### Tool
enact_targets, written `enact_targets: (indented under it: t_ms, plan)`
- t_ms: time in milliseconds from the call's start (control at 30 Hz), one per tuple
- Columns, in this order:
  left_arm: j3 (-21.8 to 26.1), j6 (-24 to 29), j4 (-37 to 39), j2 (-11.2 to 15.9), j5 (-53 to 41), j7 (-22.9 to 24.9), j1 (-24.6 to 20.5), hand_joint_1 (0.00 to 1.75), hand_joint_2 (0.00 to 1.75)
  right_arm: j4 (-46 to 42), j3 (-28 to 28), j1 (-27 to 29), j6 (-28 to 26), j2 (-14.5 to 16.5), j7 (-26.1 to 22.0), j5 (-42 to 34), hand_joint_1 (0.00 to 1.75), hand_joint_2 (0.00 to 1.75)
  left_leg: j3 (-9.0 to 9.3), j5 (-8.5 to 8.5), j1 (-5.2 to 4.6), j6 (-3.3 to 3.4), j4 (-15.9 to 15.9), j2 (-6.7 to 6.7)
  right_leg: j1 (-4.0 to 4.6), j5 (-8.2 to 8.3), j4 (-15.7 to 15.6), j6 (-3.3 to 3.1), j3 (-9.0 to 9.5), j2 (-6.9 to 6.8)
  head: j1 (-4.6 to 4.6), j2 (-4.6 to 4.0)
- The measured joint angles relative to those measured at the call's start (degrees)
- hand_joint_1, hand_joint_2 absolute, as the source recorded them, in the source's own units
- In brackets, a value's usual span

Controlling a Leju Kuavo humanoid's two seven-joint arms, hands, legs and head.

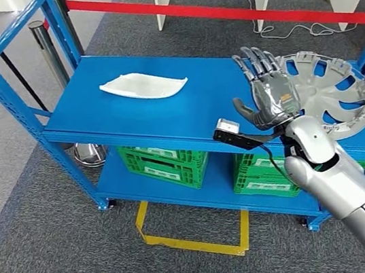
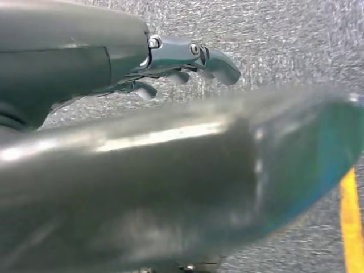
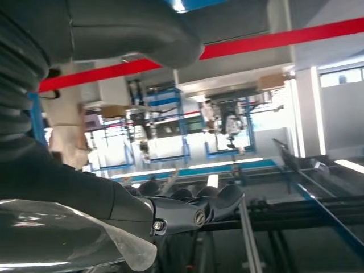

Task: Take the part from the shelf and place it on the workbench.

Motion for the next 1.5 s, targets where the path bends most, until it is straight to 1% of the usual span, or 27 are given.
enact_targets:
  t_ms: [67,133,167,200,233,300,333,400,500,533,600,667,700,733,767,833,900,1000,1067,1133,1200,1233,1267,1333,1367,1433,1500]
  plan:
    - [0.03,-0.21,0.00,0.02,-0.03,-0.11,0.02,0.00,0.00,0.07,-1.68,1.46,0.19,0.62,1.87,2.26,0.00,0.00,0.05,0.18,-0.15,0.77,-0.14,-0.14,0.09,-2.69,4.49,-0.10,-2.24,0.07,0.11,0.00]
    - [0.02,-0.89,0.00,0.01,-0.16,-0.13,0.03,0.00,0.00,0.56,-3.60,2.66,0.56,0.87,3.37,3.46,0.00,0.00,-0.03,0.20,-0.57,1.27,-0.14,-0.31,0.63,-6.17,12.67,-0.51,-6.15,0.20,0.25,0.00]
    - [0.02,-1.32,0.00,0.01,-0.24,-0.08,0.09,0.00,0.00,1.02,-4.69,3.30,0.67,0.98,3.98,3.91,0.00,0.00,-0.04,0.18,-0.84,1.45,-0.14,-0.41,0.94,-7.01,15.80,-0.80,-7.77,0.24,0.29,0.00]
    - [0.02,-1.72,0.00,0.01,-0.30,0.00,0.14,0.00,0.00,1.56,-5.78,3.91,0.67,1.14,4.42,4.41,0.00,0.00,-0.03,0.17,-1.13,1.59,-0.13,-0.50,1.28,-6.75,16.87,-1.21,-8.47,0.28,0.30,0.00]
    - [0.02,-2.00,0.00,0.02,-0.38,0.08,0.16,0.00,0.00,2.06,-6.77,4.42,0.61,1.32,4.73,4.89,0.00,0.00,0.01,0.15,-1.42,1.70,-0.12,-0.59,1.62,-5.51,15.77,-1.73,-8.10,0.32,0.29,0.00]
    - [0.02,-2.38,0.00,0.01,-0.59,0.25,0.04,0.00,0.00,2.76,-8.63,5.00,0.44,1.74,5.12,5.80,0.00,0.00,0.17,0.09,-1.95,1.88,-0.11,-0.71,2.38,-1.72,8.39,-3.07,-4.64,0.43,0.27,0.00]
    - [0.02,-2.48,0.00,0.00,-0.68,0.31,-0.04,0.00,0.00,2.96,-9.34,5.10,0.36,1.93,5.25,6.11,0.00,0.00,0.17,0.07,-2.14,1.92,-0.14,-0.73,2.69,-0.52,4.83,-3.58,-2.68,0.47,0.18,0.00]
    - [0.02,-2.61,0.01,0.00,-0.76,0.53,-0.17,0.00,0.00,3.27,-10.35,5.24,0.19,2.25,5.39,6.54,0.00,0.00,-0.03,0.09,-2.26,1.82,-0.13,-0.71,3.12,0.23,0.68,-3.95,-0.45,0.50,0.04,0.00]
    - [0.02,-2.64,0.02,0.04,-0.77,0.69,-0.15,0.00,0.00,3.86,-11.29,5.79,0.08,2.78,5.52,6.87,0.00,0.00,-0.18,0.06,-2.31,1.22,-0.05,-0.67,2.97,0.58,-0.23,-3.87,-0.03,0.43,-0.03,0.00]
    - [0.02,-2.64,0.02,0.07,-0.77,0.70,-0.18,0.00,0.00,4.02,-11.58,5.91,0.06,3.02,5.55,6.90,0.00,0.00,-0.45,-0.53,-2.33,0.84,0.69,-0.59,2.72,0.69,-0.41,-3.96,0.11,0.34,-0.09,0.00]
    - [0.01,-2.64,0.02,0.12,-0.77,0.70,-0.25,0.00,0.00,4.27,-11.93,6.03,0.02,3.46,5.57,6.93,0.00,0.00,-2.43,-3.17,-1.96,-0.11,5.29,-0.35,2.33,0.79,-0.64,-4.14,0.35,0.14,-0.25,0.00]
    - [0.01,-2.64,0.02,0.12,-0.77,0.70,-0.20,0.00,0.00,4.55,-12.06,6.25,-0.01,3.72,5.58,6.94,0.00,0.00,-5.83,-6.09,-1.26,-0.93,12.46,-0.17,2.23,0.74,-0.63,-4.22,0.39,0.03,-0.31,0.00]
    - [0.02,-2.64,0.02,0.12,-0.77,0.70,-0.13,0.00,0.00,4.70,-12.08,6.41,-0.01,3.81,5.58,6.94,0.00,0.00,-6.91,-6.46,-0.97,-1.20,14.61,-0.13,2.20,0.71,-0.62,-4.22,0.41,0.01,-0.30,0.00]
    - [0.02,-2.65,0.02,0.12,-0.77,0.70,-0.07,0.00,0.00,4.83,-12.13,6.54,-0.01,3.91,5.58,6.96,0.00,0.44,-7.16,-5.84,-0.73,-1.40,14.92,-0.09,2.14,0.69,-0.61,-4.18,0.44,0.02,-0.31,0.00]
    - [0.01,-2.66,0.02,0.12,-0.80,0.70,-0.06,0.00,0.00,4.92,-12.23,6.64,-0.01,4.03,5.59,7.00,0.00,0.87,-6.31,-4.19,-0.57,-1.52,12.91,-0.03,2.06,0.64,-0.60,-4.10,0.50,0.04,-0.31,0.00]
    - [0.00,-2.73,0.02,0.13,-0.99,0.71,-0.14,0.00,0.00,4.98,-12.59,6.71,-0.01,4.29,5.66,7.19,0.00,1.75,-2.83,-0.42,-0.47,-1.52,5.48,0.14,1.96,0.49,-0.56,-3.75,0.68,0.08,-0.32,0.00]
    - [-0.02,-2.90,0.02,0.13,-1.26,0.77,-0.30,0.00,0.00,5.00,-13.07,6.73,0.02,4.46,5.81,7.43,0.00,1.75,-0.50,0.93,-0.62,-1.03,0.30,0.22,2.04,0.43,-0.52,-3.13,0.61,0.10,-0.27,0.00]
    - [-0.05,-3.24,0.02,0.10,-1.41,0.81,-0.32,0.00,0.00,5.09,-13.52,6.76,0.18,4.61,6.10,7.96,0.00,1.75,-0.20,0.83,-0.82,0.26,-0.86,0.19,1.94,0.45,-0.71,-2.04,0.39,0.10,-0.23,0.00]
    - [-0.08,-3.38,0.02,0.09,-1.42,0.74,-0.43,0.00,0.00,5.14,-13.84,6.73,0.35,4.74,6.17,8.38,0.00,0.87,0.02,1.07,-0.71,1.09,-1.27,0.16,1.81,-0.98,1.31,-1.54,-0.70,0.18,-0.10,0.00]
    - [-0.09,-3.43,0.02,0.07,-1.45,0.70,-0.57,0.00,0.00,5.19,-14.28,6.79,0.43,4.76,6.22,8.76,0.00,0.00,0.12,1.10,-0.70,1.61,-1.39,0.11,1.79,-4.11,7.68,-1.32,-3.83,0.32,0.09,0.00]
    - [-0.09,-3.40,0.02,0.05,-1.50,0.71,-0.54,0.00,0.00,5.31,-14.61,7.15,0.45,4.76,6.27,8.95,0.00,0.00,0.15,1.04,-0.80,1.81,-1.37,0.08,1.79,-6.27,14.53,-1.20,-7.47,0.37,0.12,0.00]
    - [-0.09,-3.35,0.02,0.05,-1.52,0.72,-0.53,0.00,0.00,5.37,-14.79,7.34,0.47,4.77,6.27,8.84,0.00,0.00,0.18,1.01,-0.84,1.82,-1.35,0.05,1.79,-5.92,15.57,-1.18,-8.26,0.37,0.13,0.00]
    - [-0.09,-3.30,0.02,0.04,-1.55,0.72,-0.54,0.00,0.00,5.40,-15.06,7.47,0.48,4.78,6.20,8.51,0.00,0.00,0.26,0.96,-0.86,1.81,-1.33,0.00,1.78,-4.43,14.10,-1.24,-7.81,0.37,0.11,0.00]
    - [-0.10,-3.12,0.02,0.01,-1.60,0.75,-0.62,0.00,0.00,5.42,-15.87,7.39,0.71,4.78,5.65,7.07,0.00,0.00,0.49,0.75,-0.88,1.67,-1.31,-0.11,1.81,-0.34,6.59,-1.51,-4.36,0.39,0.13,0.00]
    - [-0.11,-2.94,0.02,-0.01,-1.65,0.84,-0.69,0.00,0.00,5.43,-16.31,7.22,0.96,4.78,5.20,6.16,0.00,0.00,0.49,0.63,-0.98,1.50,-1.20,-0.17,1.87,0.95,2.89,-1.69,-2.43,0.41,0.13,0.00]
    - [-0.11,-2.30,0.02,-0.02,-1.78,1.22,-0.79,0.00,0.00,5.48,-17.11,6.92,1.66,4.78,4.32,4.53,0.00,0.00,0.26,0.59,-1.09,1.00,-1.06,-0.23,2.08,1.44,-0.48,-2.00,-0.57,0.50,0.09,0.00]
    - [-0.11,-1.72,0.02,-0.04,-1.90,1.63,-0.83,0.00,0.00,5.52,-17.74,6.82,2.12,4.78,3.86,3.65,0.00,0.00,0.13,0.56,-1.07,0.43,-1.04,-0.23,2.05,1.40,-0.75,-2.39,-0.41,0.52,0.03,0.00]
